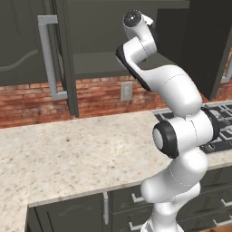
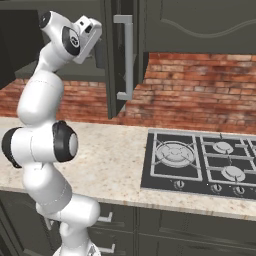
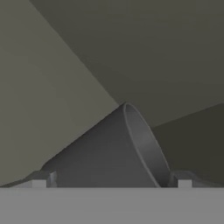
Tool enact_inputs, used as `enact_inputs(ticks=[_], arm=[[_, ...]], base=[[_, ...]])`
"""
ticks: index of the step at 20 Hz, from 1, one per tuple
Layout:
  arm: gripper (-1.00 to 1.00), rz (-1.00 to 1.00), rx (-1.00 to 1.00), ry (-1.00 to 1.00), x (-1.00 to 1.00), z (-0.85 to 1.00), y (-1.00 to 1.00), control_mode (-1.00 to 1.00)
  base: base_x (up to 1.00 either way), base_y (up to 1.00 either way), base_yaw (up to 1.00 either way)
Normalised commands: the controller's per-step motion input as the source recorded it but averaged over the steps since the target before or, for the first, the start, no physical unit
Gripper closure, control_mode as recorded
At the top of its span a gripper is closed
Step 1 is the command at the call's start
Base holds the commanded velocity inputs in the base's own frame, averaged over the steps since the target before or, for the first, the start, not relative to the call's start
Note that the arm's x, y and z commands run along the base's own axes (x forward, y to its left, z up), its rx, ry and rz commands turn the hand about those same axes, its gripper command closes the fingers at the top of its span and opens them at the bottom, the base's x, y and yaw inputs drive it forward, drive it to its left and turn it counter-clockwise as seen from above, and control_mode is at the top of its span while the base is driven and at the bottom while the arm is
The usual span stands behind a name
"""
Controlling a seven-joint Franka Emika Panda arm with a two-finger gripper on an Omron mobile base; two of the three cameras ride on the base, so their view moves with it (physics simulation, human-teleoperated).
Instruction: There is a bowl on the dining counter. Grab a lemon wedge from the fridge and place it in the bowl. Then get the liquor bottle and glass cup from the cabinet and place them next to the bowl.
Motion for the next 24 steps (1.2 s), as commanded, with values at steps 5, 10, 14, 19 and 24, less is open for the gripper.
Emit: enact_inputs(ticks=[5, 10, 14, 19, 24], arm=[[-1.0, 0.0, 0.0, 0.0, 0.0, 0.0, 0.0, -1.0], [-1.0, 0.0, 0.0, 0.0, 0.0, 0.0, 0.0, -1.0], [-1.0, 0.0, 0.0, 0.02, 0.04, -0.04, 0.0, -1.0], [-1.0, 0.0, 0.0, 0.09, 0.1, -0.17, 0.0, -1.0], [-1.0, 0.0, 0.0, 0.16, 0.14, -0.28, 0.0, -1.0]], base=[[0.0, 0.0, 0.0], [0.0, 0.0, 0.0], [0.0, 0.0, 0.0], [0.0, 0.0, 0.0], [0.0, 0.0, 0.0]])
